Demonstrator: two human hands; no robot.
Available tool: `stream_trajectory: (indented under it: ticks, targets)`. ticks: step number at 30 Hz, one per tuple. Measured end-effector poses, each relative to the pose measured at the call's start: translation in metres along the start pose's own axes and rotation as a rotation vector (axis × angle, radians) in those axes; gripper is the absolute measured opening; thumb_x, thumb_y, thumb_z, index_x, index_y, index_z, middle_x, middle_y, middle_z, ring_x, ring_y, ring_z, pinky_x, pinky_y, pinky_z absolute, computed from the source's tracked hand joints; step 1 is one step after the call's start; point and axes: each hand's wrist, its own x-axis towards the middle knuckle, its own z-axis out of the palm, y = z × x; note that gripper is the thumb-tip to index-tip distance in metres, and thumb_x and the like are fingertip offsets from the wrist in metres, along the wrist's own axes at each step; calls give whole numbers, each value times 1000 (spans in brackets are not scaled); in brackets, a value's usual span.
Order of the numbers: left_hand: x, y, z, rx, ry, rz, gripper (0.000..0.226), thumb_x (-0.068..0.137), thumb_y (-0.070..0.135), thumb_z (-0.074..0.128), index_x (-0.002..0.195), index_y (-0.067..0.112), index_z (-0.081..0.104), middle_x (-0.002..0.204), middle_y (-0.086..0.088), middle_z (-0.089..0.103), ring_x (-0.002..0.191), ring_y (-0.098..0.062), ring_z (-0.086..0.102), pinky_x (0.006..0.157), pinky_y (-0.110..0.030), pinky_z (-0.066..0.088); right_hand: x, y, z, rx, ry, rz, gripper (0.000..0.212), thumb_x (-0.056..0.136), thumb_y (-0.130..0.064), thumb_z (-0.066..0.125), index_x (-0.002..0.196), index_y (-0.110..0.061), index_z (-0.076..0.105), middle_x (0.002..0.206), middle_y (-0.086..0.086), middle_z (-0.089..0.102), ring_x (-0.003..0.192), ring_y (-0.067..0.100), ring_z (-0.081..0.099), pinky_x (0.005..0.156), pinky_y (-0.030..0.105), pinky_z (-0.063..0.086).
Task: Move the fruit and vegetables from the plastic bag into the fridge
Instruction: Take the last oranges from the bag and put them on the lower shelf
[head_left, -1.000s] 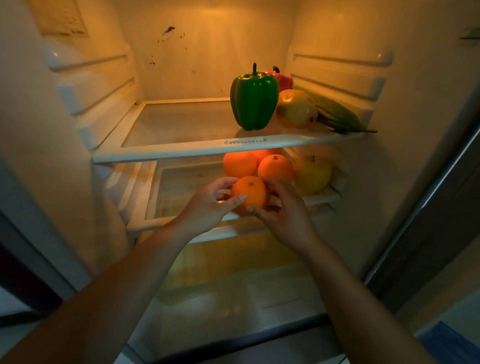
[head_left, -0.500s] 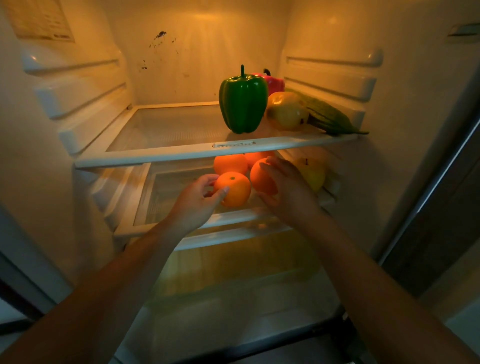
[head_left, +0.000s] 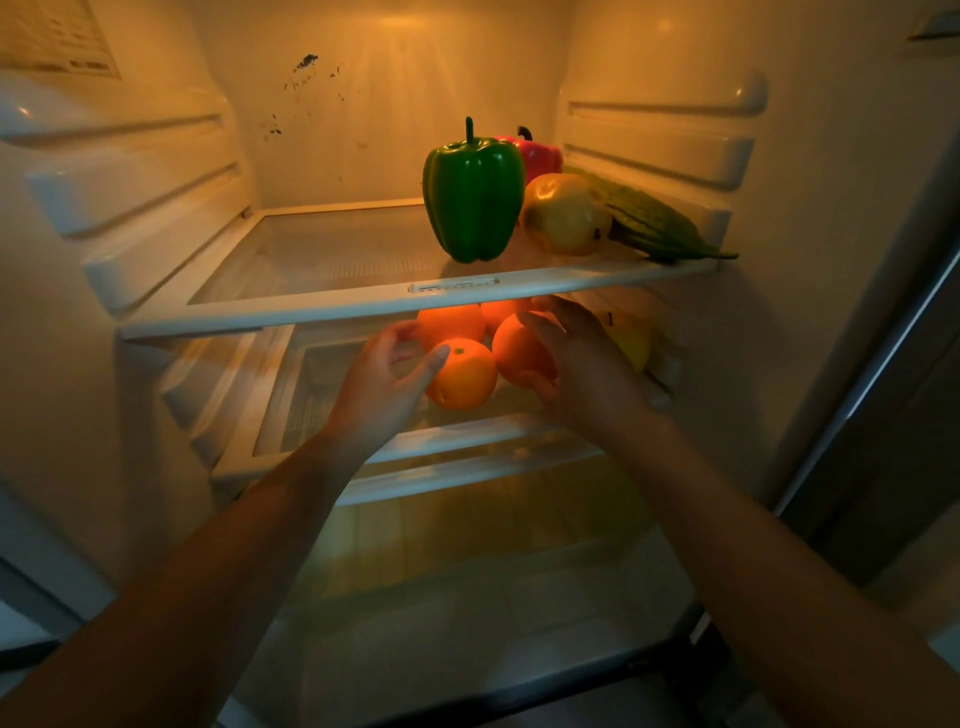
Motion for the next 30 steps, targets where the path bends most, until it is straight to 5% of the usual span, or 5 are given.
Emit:
stream_trajectory:
  ticks: [4,8,30]
  targets:
    - [3,-3,1,-61,-89,-48,69,67,49,74,128,29,46,129,0,54,116,-9,53,89,-30,49,2,1,0,-14,-55,-31,61,82,-21,66,137,-9,41,149,14,33,136,30,30,109,34,25]
    - [-4,-8,4,-29,-156,22,65,69,21,80,126,26,48,135,-1,47,123,-10,45,97,-31,43,-1,2,0,-4,-15,-59,59,78,-13,69,131,-4,46,143,17,40,130,34,37,106,36,30]
    - [-10,-13,16,209,8,262,60,70,21,79,125,22,54,131,0,48,115,-9,47,84,-14,42,-30,8,6,-6,70,-78,62,72,-10,71,130,-8,49,138,18,46,125,38,45,100,45,40]
